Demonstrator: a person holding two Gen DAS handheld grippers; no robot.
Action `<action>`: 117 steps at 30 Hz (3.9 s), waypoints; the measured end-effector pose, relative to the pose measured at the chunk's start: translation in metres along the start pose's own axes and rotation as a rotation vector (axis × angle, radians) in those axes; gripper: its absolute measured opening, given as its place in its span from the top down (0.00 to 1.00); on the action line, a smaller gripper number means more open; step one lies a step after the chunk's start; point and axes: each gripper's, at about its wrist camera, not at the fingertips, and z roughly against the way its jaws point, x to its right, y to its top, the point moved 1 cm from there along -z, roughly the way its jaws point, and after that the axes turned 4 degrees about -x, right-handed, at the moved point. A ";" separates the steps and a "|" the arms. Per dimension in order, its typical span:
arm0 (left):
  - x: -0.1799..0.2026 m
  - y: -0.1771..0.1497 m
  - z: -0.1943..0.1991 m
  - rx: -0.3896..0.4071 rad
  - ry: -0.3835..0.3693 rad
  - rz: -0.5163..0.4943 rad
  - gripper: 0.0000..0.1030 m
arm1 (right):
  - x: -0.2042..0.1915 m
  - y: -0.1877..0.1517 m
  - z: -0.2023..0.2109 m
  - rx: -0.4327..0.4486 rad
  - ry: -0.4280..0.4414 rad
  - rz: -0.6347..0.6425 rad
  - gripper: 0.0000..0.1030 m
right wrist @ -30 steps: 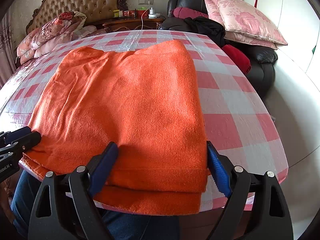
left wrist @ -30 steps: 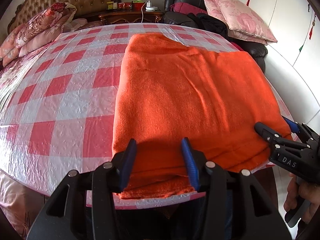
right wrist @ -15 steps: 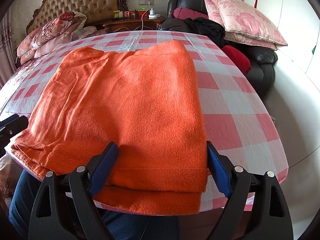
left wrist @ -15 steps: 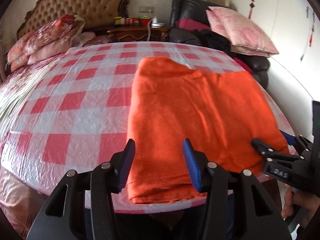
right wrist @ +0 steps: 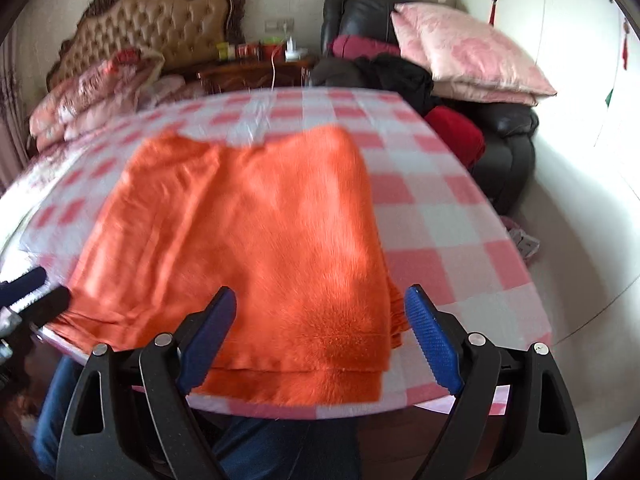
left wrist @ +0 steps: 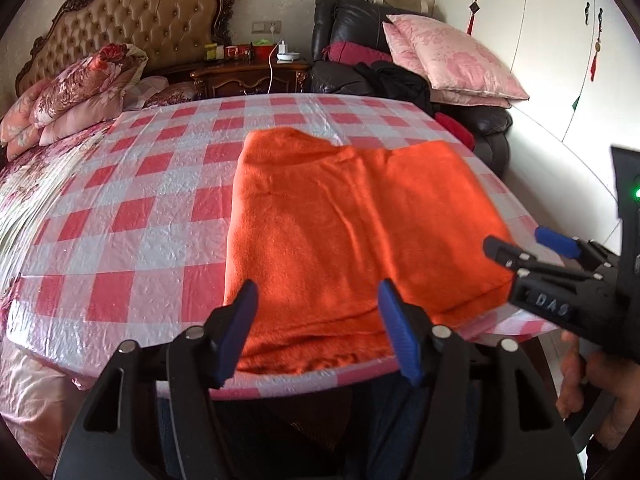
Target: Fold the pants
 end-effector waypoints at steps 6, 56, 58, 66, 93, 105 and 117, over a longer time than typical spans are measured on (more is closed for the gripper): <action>0.006 0.001 0.029 0.011 0.032 0.046 0.06 | -0.003 0.003 0.045 0.022 -0.018 -0.004 0.15; 0.015 0.009 0.055 0.055 0.077 0.060 0.02 | 0.003 -0.011 0.070 0.022 0.007 -0.019 0.15; 0.015 0.009 0.055 0.055 0.076 0.060 0.02 | 0.003 -0.011 0.070 0.022 0.007 -0.019 0.15; 0.015 0.008 0.056 0.060 0.073 0.053 0.02 | 0.003 -0.011 0.070 0.021 0.007 -0.019 0.15; 0.021 0.009 0.051 0.045 0.027 0.037 0.02 | 0.004 -0.014 0.067 0.018 0.008 -0.020 0.15; 0.028 0.007 0.044 0.046 0.023 -0.001 0.02 | 0.003 -0.021 0.059 0.007 0.007 -0.020 0.15; 0.024 0.009 0.043 0.035 -0.027 0.014 0.02 | 0.006 -0.022 0.056 -0.003 0.006 -0.027 0.15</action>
